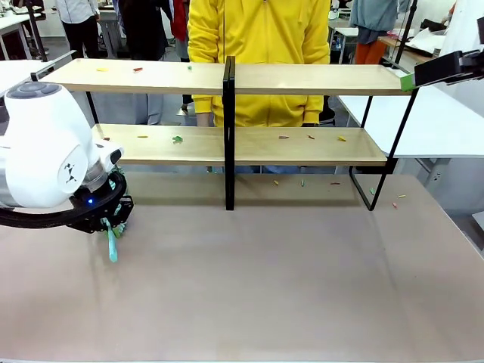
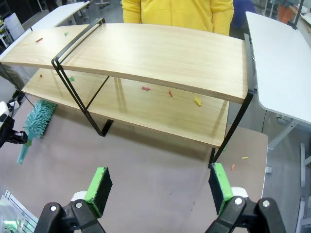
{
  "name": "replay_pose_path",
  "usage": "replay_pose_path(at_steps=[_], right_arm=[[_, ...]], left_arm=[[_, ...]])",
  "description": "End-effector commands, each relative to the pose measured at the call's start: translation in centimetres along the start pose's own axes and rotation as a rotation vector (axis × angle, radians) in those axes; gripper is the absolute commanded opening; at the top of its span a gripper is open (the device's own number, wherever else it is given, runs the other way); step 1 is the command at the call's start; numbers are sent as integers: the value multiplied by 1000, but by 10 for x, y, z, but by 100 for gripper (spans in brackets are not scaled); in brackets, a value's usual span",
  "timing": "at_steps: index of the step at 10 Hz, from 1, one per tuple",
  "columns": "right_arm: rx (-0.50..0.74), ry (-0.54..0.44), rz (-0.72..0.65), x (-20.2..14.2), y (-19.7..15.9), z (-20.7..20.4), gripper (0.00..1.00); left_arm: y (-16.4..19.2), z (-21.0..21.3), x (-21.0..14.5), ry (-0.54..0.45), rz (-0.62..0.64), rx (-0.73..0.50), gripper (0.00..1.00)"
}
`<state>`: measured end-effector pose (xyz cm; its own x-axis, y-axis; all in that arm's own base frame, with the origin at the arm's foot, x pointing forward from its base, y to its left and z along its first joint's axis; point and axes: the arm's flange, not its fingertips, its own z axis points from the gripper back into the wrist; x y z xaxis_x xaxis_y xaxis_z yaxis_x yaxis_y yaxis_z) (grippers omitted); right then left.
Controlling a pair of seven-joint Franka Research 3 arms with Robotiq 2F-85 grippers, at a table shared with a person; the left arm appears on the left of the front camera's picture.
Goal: Clean the shelves.
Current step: Clean a randomly selected level of the Shelf with the Duster.
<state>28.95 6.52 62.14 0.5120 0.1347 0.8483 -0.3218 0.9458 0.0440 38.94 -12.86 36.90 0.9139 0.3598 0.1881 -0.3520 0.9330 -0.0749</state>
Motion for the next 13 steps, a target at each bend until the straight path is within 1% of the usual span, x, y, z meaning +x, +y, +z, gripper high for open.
replay_pose_path(at_steps=[1,2,3,4,5,6,7,8,10,11,12,13], right_arm=[[6,0,6,0,-2,0,100],[6,0,6,0,-2,0,100],[6,0,6,0,-2,0,100],[6,0,6,0,-2,0,100],[6,0,6,0,-2,0,100],[6,0,6,0,-2,0,100],[6,0,6,0,-2,0,100],[6,0,6,0,-2,0,100],[6,0,6,0,-2,0,100],[6,0,6,0,-2,0,100],[6,0,6,0,-2,0,100],[6,0,6,0,-2,0,100]], left_arm=[[38,25,-21,48,-84,-11,12],[52,34,-25,52,-111,-24,12],[66,41,-28,36,-100,-18,12],[76,43,-29,60,-126,-8,12],[82,41,-32,88,-175,16,12],[89,41,-37,156,-307,-7,12],[97,45,-42,199,-394,-51,12],[109,54,-47,226,-476,-125,12],[138,79,-55,241,-637,-296,12],[147,86,-58,267,-724,-366,12],[159,93,-63,301,-895,-464,12],[164,96,-64,307,-985,-517,12]])
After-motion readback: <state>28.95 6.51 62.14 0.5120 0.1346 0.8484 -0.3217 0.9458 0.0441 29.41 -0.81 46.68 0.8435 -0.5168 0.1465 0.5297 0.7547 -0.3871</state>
